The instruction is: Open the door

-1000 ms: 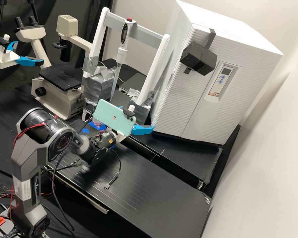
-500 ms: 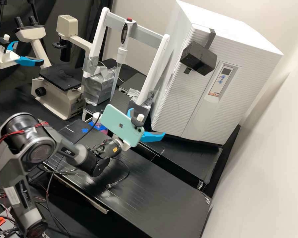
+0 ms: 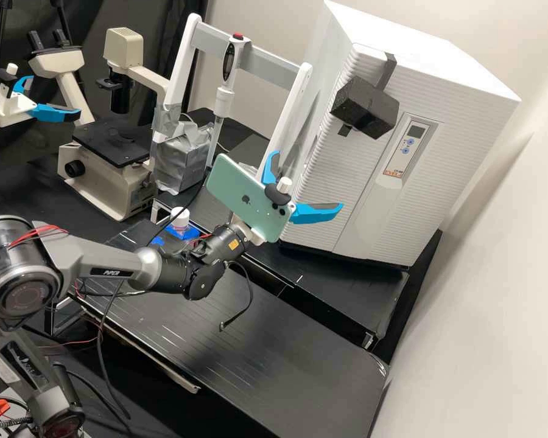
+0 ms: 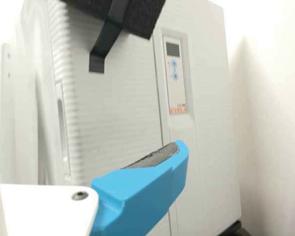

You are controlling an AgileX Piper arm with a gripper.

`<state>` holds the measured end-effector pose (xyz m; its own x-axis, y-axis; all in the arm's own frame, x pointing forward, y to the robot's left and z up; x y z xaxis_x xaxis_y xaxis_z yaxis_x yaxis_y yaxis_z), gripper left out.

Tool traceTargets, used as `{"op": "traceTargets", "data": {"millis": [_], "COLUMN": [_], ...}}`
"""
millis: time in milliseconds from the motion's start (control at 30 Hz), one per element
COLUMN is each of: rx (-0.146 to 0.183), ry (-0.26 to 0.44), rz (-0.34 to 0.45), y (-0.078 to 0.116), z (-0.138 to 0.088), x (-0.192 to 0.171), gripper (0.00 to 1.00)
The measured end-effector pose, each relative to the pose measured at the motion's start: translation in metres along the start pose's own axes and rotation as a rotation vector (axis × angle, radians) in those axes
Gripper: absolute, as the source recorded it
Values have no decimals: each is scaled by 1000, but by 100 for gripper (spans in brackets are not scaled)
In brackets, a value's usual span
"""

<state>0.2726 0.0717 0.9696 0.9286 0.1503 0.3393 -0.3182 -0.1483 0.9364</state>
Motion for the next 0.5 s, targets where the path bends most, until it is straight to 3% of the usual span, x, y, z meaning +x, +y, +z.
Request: {"op": "traceTargets", "data": {"millis": [267,500], "rx": [14,-18], "ry": [6,-27], "rz": [-12,-34], "y": [1,-7], "z": [-17,-17], "x": [24,40], "gripper": [100,100]}}
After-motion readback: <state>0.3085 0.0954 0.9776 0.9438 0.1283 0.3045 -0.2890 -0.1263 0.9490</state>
